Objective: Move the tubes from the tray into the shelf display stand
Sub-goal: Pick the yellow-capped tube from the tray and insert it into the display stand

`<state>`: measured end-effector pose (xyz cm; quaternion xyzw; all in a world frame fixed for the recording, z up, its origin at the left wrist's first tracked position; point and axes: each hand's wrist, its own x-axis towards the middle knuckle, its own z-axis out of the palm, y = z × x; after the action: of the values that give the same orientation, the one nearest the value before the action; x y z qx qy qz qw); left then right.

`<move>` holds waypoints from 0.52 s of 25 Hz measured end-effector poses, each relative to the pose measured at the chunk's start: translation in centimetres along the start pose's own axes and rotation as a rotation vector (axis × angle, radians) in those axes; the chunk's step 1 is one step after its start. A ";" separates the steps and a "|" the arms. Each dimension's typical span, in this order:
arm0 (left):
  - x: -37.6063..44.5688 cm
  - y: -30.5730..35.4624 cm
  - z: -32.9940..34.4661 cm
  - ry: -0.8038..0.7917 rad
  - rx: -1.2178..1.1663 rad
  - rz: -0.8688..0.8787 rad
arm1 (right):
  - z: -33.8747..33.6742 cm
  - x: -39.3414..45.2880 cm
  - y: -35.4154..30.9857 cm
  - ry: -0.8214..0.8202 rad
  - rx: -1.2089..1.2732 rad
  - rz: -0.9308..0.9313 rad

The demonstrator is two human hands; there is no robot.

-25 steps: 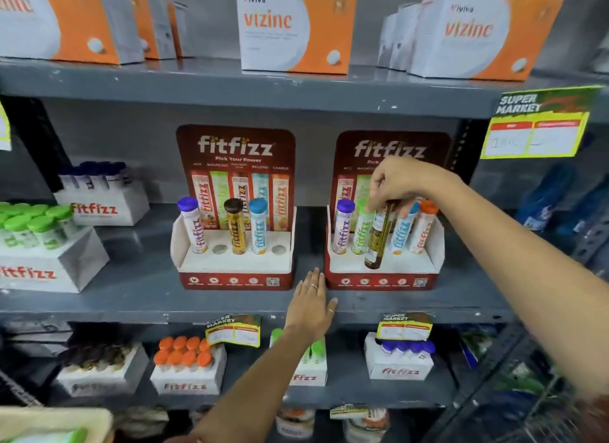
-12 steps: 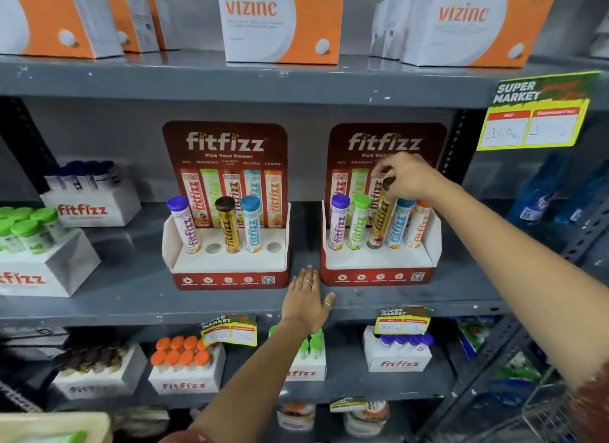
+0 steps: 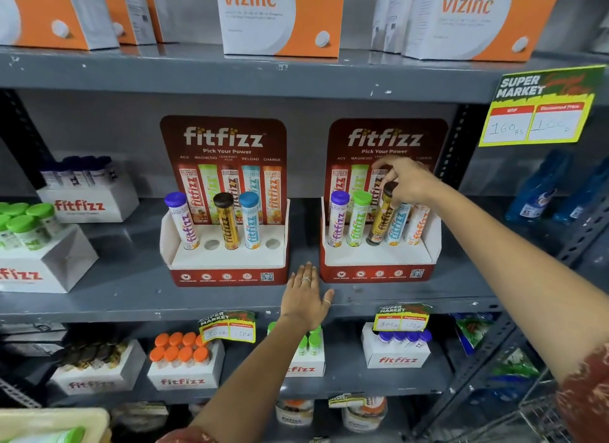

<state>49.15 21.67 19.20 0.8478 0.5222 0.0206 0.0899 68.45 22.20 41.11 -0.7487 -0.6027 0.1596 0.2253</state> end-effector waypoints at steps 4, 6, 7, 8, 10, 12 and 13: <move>0.0 0.0 0.1 0.007 0.008 -0.003 | 0.1 0.0 -0.1 -0.045 0.011 -0.020; -0.1 0.0 0.1 0.009 0.007 -0.005 | 0.5 -0.1 0.0 -0.047 0.005 -0.029; -0.1 0.0 0.1 0.009 0.004 -0.005 | 0.8 -0.2 0.2 -0.049 -0.004 -0.038; -0.1 0.0 0.0 0.008 0.003 -0.008 | 1.2 -0.3 0.4 -0.048 -0.020 -0.055; 0.0 0.1 0.0 0.010 -0.005 -0.012 | 2.0 -0.4 0.8 -0.038 -0.052 -0.097; 0.0 0.1 0.1 0.017 -0.007 -0.016 | 2.6 -0.3 1.2 -0.021 -0.059 -0.122; -0.1 0.1 0.1 0.023 -0.008 -0.019 | 2.8 -0.1 1.3 -0.020 -0.062 -0.130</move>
<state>49.20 21.57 19.09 0.8420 0.5313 0.0319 0.0876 68.10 22.30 38.06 -0.7129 -0.6570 0.1334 0.2056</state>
